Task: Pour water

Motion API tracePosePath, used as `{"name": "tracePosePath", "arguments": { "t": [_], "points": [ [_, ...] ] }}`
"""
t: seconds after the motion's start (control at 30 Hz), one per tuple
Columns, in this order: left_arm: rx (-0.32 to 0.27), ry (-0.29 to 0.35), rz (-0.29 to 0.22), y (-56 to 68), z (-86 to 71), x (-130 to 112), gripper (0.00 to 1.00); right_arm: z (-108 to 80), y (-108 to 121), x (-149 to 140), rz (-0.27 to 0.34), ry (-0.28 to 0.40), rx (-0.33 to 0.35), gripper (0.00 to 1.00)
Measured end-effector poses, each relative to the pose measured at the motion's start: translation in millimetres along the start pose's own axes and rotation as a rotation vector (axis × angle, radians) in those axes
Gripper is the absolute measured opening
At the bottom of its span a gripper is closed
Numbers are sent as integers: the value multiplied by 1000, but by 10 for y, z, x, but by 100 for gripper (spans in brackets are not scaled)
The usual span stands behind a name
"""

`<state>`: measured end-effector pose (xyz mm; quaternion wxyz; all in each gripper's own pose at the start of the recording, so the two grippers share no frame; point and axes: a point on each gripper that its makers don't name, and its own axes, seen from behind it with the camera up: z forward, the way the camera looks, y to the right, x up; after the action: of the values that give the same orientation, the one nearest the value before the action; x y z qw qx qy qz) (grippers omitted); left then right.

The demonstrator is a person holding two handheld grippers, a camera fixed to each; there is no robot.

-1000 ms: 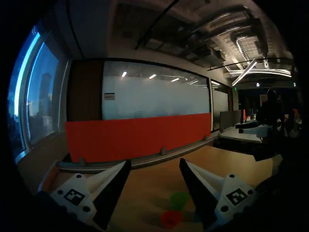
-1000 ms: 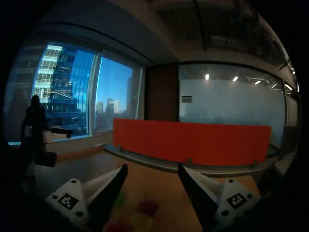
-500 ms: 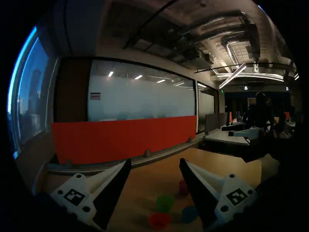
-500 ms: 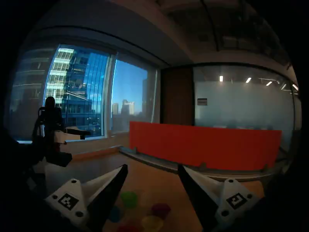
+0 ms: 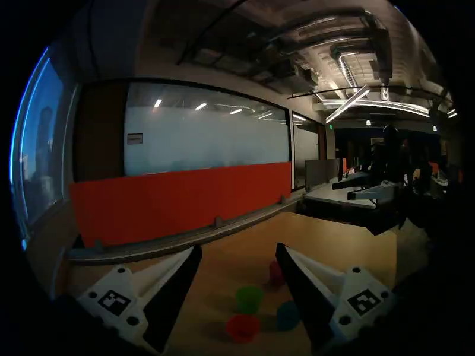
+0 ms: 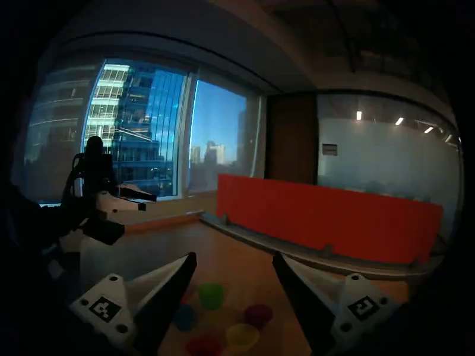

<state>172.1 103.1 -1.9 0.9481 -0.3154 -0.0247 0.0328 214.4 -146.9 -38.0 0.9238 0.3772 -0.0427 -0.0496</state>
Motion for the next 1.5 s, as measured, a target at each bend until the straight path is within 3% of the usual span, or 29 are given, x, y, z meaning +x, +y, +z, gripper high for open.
{"name": "tracePosePath", "arguments": {
  "t": [0.27,0.6,0.87,1.5],
  "points": [
    [-40,-34,4,55,35,-159,92,16,-71,-111,-15,-32,33,100],
    [-38,-55,10,18,42,-367,93,66,-187,-366,-38,-86,75,100],
    [-34,-77,5,-6,46,-597,92,103,-242,-549,-22,-117,91,100],
    [-83,-136,0,20,130,-966,93,182,-368,-873,-48,-183,145,100]
  ]
}}
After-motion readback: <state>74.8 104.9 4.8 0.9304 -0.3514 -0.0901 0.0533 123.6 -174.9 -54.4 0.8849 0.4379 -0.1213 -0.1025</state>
